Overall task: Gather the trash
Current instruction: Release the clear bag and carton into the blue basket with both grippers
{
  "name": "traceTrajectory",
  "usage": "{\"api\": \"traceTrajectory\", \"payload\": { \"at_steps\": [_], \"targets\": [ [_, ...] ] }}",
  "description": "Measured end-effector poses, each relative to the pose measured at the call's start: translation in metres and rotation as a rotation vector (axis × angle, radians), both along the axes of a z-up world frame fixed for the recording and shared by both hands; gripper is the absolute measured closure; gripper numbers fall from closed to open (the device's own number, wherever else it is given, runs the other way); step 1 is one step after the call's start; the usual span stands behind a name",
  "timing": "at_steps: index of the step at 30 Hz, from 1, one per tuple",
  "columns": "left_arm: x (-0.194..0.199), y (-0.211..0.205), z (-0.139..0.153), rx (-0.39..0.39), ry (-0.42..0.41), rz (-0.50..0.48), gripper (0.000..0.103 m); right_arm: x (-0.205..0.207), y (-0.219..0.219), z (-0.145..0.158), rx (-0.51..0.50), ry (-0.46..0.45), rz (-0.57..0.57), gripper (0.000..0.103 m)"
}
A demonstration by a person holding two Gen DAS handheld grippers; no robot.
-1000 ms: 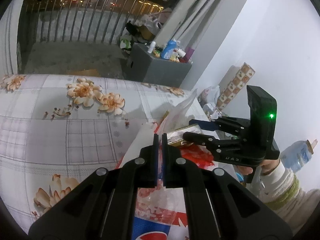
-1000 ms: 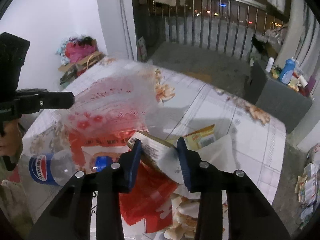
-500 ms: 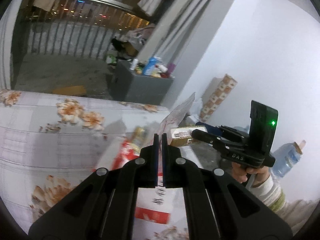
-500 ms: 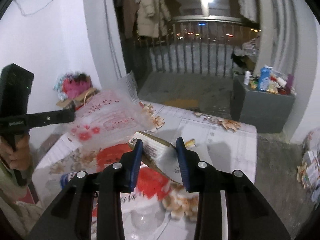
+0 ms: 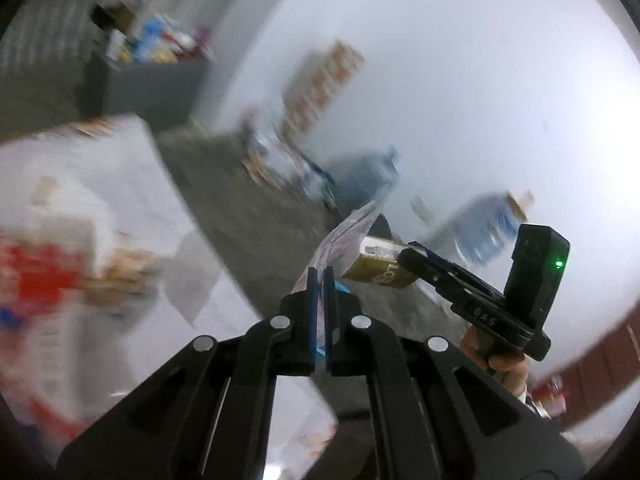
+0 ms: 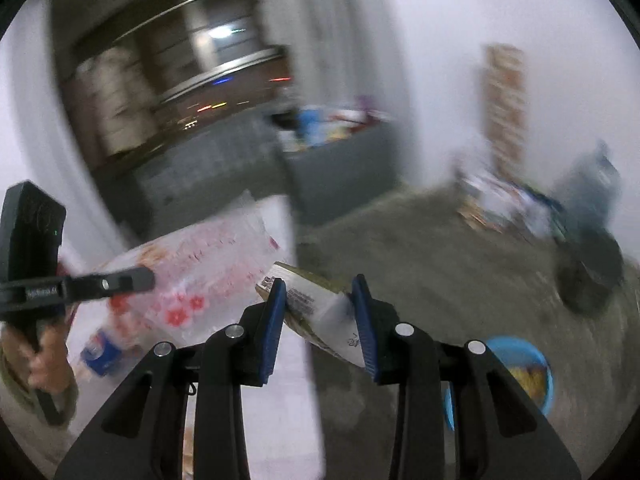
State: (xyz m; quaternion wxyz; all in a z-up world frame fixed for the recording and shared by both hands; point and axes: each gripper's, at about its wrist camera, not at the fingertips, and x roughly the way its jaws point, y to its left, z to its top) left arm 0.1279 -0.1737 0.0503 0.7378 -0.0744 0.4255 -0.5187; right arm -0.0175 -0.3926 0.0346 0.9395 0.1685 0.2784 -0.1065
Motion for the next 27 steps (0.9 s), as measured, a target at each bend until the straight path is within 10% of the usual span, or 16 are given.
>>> {"api": "traceTrajectory", "payload": {
  "at_steps": [15,18,27],
  "targets": [
    [-0.024,-0.259,-0.121,0.248,0.178,-0.198,0.101,-0.067,-0.181,-0.152,0.364,0.120,-0.582,0.067],
    [-0.026,-0.297,-0.159,0.273,0.223,-0.209,0.068,-0.079,-0.210,-0.192,0.438,0.124,-0.677,0.043],
    [-0.031,-0.309,-0.187,0.285,0.267,-0.183,0.061,-0.101,-0.236,-0.237,0.480,0.188,-0.758,0.040]
  ]
}}
